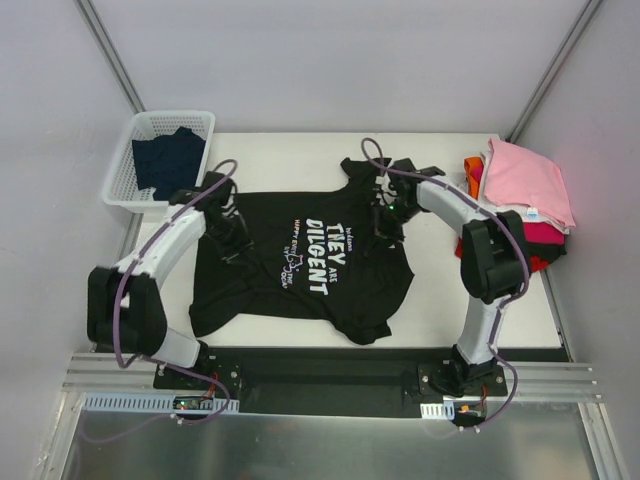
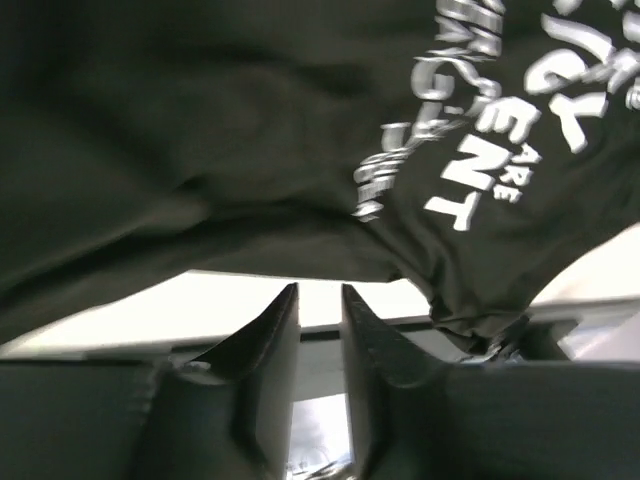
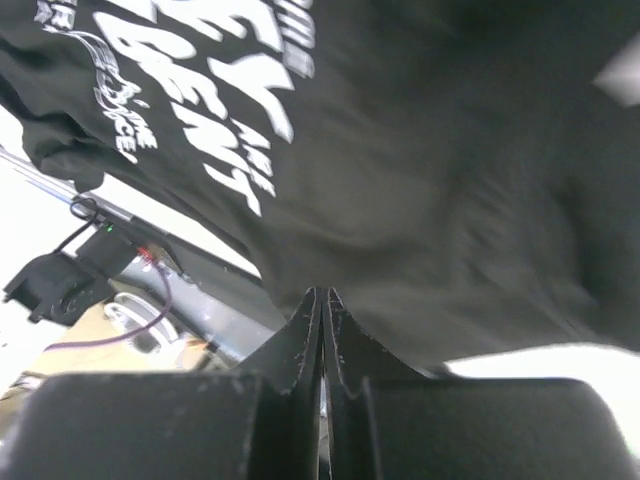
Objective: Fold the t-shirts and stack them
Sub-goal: Flatten out the tshirt
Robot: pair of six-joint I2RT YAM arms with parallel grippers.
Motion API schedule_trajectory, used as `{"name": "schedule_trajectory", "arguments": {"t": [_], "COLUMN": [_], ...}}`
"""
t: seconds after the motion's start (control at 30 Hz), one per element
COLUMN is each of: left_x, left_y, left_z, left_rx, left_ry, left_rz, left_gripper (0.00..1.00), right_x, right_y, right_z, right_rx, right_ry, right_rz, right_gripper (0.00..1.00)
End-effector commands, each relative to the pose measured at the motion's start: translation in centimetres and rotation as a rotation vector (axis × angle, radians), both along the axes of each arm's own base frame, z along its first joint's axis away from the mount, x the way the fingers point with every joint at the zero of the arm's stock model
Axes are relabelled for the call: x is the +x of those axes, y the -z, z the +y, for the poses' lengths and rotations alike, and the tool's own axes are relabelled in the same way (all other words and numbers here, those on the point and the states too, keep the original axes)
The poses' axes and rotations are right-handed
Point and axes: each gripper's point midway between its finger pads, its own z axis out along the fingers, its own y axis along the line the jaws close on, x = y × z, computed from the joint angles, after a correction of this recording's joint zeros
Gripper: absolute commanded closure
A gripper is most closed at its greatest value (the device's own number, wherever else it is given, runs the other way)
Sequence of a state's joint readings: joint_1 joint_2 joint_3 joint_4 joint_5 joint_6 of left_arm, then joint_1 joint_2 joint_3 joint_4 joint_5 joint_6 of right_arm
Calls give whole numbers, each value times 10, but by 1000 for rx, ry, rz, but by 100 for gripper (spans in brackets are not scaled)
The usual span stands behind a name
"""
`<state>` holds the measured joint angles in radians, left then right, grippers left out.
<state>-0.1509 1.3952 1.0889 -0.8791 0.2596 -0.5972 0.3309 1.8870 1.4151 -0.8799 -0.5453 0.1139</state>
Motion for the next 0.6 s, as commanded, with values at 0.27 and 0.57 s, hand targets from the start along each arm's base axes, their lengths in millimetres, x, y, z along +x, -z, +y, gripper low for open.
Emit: {"name": "schedule_trajectory", "arguments": {"t": [0.27, 0.57], "left_x": [61, 66], "left_y": [71, 103], "left_z": [-80, -61], "left_rx": [-130, -1], "left_ry": [161, 149], "left_rz": [62, 120], "left_gripper": [83, 76], "right_x": [25, 43], "right_y": [31, 46], "right_z": [81, 71], "right_rx": [-40, -43], "right_ry": [-104, -58], "right_rz": [-14, -19], "right_gripper": [99, 99]}}
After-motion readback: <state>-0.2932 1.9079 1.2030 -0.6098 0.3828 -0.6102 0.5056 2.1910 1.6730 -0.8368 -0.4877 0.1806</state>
